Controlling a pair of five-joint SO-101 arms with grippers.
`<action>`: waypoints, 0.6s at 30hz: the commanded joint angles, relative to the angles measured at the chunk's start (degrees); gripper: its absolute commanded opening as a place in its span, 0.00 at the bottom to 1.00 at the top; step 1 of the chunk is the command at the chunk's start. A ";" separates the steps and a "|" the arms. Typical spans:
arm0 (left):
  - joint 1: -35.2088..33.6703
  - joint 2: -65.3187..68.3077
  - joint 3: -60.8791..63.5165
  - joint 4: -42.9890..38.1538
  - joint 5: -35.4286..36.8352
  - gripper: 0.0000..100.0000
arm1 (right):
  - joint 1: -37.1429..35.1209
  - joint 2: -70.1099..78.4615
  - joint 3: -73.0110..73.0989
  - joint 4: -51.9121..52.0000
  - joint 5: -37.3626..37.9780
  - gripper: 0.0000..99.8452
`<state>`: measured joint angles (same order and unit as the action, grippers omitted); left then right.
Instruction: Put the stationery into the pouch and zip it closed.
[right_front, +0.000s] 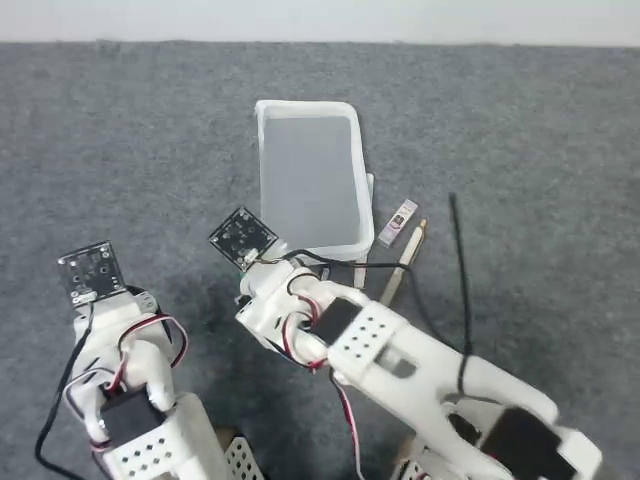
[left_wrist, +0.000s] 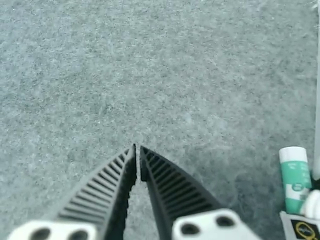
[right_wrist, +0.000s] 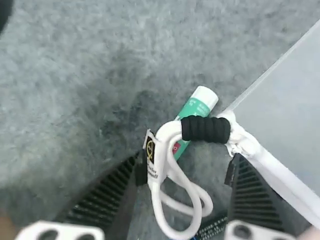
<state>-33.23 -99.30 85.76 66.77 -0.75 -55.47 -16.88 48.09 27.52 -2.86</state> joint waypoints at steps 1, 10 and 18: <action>-0.18 -0.88 -3.82 -1.49 -0.62 0.01 | -0.66 1.98 -4.31 -4.53 -0.18 0.26; -3.87 -0.88 -3.74 -2.90 -0.62 0.01 | -0.57 11.82 -8.26 -7.52 -0.26 0.26; -3.60 -0.88 -3.65 -2.81 -0.62 0.01 | -0.40 18.07 -16.26 0.04 0.00 0.11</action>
<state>-36.48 -99.30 85.76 65.54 -0.75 -55.56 1.76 36.75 25.32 -2.95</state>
